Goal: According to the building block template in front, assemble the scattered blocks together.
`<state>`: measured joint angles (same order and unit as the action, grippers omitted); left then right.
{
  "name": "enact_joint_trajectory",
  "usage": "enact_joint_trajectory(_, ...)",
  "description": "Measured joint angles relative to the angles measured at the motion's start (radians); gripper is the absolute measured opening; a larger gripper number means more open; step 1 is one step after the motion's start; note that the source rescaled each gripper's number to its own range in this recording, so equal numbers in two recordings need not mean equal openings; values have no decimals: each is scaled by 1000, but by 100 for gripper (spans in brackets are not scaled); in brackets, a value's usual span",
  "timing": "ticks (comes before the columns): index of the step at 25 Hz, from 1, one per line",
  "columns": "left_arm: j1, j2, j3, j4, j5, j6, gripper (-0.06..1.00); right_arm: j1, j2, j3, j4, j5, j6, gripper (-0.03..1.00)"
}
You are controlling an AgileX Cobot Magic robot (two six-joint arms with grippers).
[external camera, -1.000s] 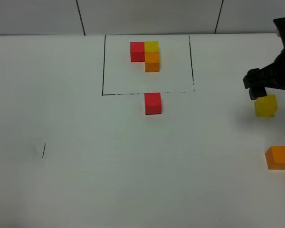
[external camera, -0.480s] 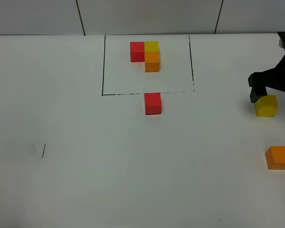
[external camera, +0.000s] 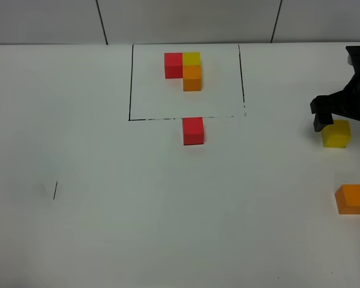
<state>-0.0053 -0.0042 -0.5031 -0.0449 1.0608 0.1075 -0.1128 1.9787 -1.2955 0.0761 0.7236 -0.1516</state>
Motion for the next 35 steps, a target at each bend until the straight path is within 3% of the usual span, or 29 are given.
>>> enact_joint_trajectory(12,0,0,0,0,0,0,74,0,63,0,-8,-47,1,75)
enact_joint_trajectory(32,0,0,0,0,0,0,74,0,92,0,-28,-46,9,75)
enact_joint_trajectory(35,0,0,0,0,0,0,74,0,94,0,-31,-42,10,70)
